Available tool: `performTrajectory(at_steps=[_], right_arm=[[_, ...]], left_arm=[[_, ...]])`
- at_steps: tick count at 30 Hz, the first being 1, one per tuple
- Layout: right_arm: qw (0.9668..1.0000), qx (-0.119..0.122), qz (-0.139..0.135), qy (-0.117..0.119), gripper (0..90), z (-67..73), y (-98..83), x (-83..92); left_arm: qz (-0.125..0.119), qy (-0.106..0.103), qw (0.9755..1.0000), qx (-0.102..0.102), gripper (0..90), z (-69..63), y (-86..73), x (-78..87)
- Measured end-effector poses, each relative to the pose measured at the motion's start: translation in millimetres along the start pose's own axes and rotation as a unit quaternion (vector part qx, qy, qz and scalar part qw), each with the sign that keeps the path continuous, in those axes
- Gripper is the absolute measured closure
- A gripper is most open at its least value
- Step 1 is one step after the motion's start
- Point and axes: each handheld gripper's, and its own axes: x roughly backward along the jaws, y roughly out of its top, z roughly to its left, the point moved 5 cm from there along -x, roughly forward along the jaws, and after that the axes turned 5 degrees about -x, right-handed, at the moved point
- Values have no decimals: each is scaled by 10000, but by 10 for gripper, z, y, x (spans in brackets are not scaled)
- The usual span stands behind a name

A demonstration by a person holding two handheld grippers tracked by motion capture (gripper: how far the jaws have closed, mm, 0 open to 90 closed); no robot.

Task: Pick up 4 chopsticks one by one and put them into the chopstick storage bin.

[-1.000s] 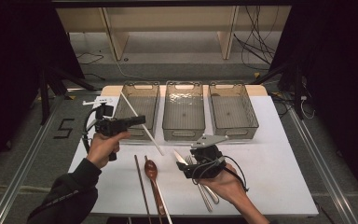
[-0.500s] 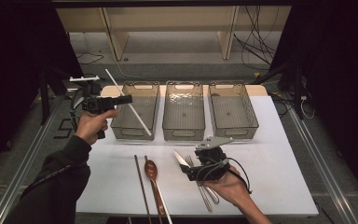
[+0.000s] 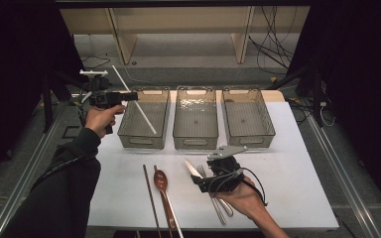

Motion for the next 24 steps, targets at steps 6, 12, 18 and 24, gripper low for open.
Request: performTrajectory(at_steps=[6, 12, 18, 24], right_arm=[[10000, 18, -8, 18, 293, 7, -2, 4], [10000, 25, -13, 21, 294, 7, -1, 6], [10000, 32, -21, 26, 292, 16, 0, 8], [10000, 43, 2, 48, 292, 23, -2, 2]], left_arm=[[193, 193, 9996, 0, 840, 53, -26, -159], [293, 266, 9992, 35, 839, 89, -89, -284], [426, 341, 9985, 34, 837, 120, -180, -389], [551, 404, 9977, 48, 836, 158, -243, -441]])
